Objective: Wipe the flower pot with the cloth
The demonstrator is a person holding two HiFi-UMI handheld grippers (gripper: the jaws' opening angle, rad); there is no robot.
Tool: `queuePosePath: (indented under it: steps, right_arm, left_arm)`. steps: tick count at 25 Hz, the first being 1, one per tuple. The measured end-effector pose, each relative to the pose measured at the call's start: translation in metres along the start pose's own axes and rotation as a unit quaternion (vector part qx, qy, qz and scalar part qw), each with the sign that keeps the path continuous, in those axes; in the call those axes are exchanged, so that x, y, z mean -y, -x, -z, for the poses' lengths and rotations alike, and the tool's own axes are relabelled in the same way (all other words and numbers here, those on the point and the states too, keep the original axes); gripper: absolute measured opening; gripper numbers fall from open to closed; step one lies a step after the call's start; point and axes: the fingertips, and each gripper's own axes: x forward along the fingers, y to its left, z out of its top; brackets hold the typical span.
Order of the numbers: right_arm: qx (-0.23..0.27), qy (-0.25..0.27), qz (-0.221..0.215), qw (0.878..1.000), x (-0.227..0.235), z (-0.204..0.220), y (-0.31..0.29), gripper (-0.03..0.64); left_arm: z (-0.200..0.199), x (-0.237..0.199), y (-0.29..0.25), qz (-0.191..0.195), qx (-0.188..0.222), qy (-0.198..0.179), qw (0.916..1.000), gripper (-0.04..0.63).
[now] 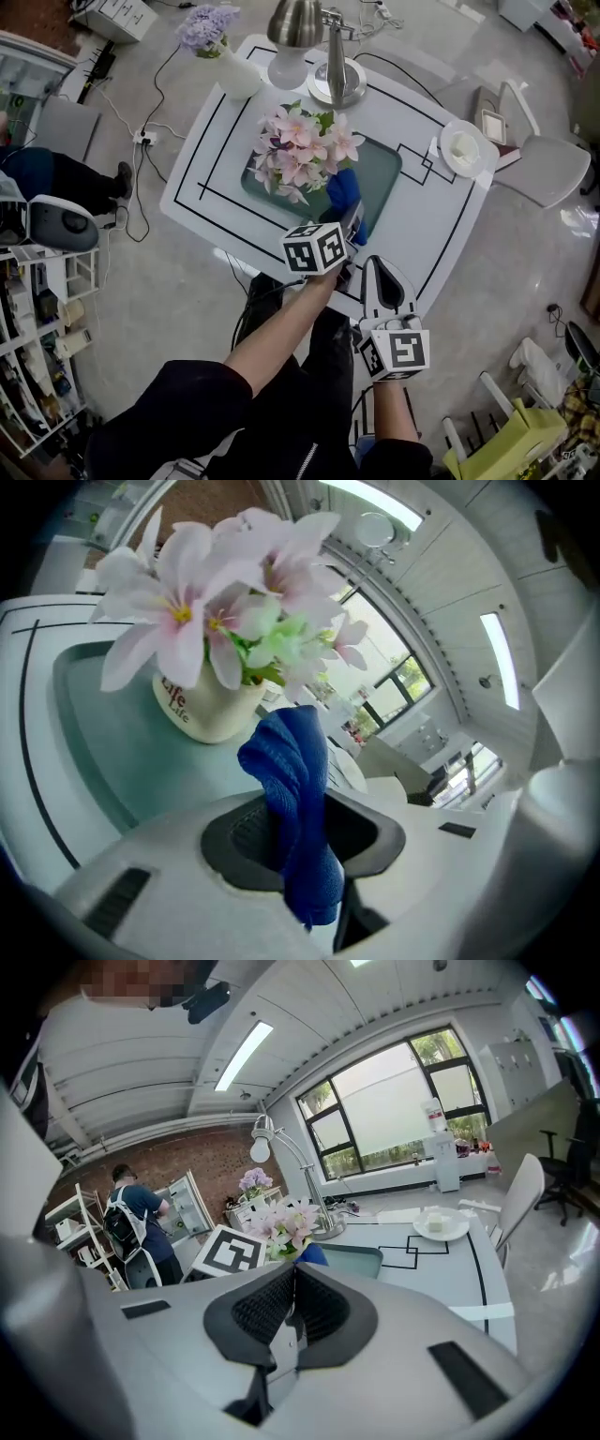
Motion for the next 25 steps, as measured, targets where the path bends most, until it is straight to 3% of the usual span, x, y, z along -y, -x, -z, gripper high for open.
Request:
queuePosePath:
  steps: [3, 7, 11, 14, 17, 21, 25]
  right_arm:
    - [0.019, -0.004, 0.035, 0.999, -0.012, -0.008, 0.003, 0.010]
    - [0.049, -0.013, 0.103, 0.993, -0.028, -0.017, 0.010, 0.010]
    - [0.066, -0.008, 0.149, 0.987, -0.065, -0.022, 0.014, 0.011]
    - [0.081, 0.007, 0.158, 0.984, -0.107, -0.031, 0.009, 0.011]
    - [0.091, 0.027, 0.158, 0.983, -0.144, -0.039, 0.003, 0.011]
    - [0.099, 0.056, 0.156, 0.981, -0.179, -0.047, -0.006, 0.010]
    - [0.103, 0.077, 0.146, 0.981, -0.197, -0.041, -0.016, 0.009]
  left_arm:
    - [0.011, 0.029, 0.028, 0.070, -0.031, -0.081, 0.9938, 0.124]
    - [-0.008, 0.050, 0.081, 0.144, -0.027, -0.211, 0.9664, 0.124]
    - [-0.052, 0.043, 0.144, 0.179, 0.002, -0.296, 0.9381, 0.124]
    - [-0.085, 0.028, 0.185, 0.190, 0.021, -0.359, 0.9135, 0.124]
    - [-0.112, 0.009, 0.221, 0.186, 0.041, -0.399, 0.8967, 0.124]
    - [-0.137, -0.012, 0.258, 0.165, 0.061, -0.429, 0.8858, 0.124]
    - [-0.142, -0.028, 0.284, 0.148, 0.062, -0.417, 0.8948, 0.124]
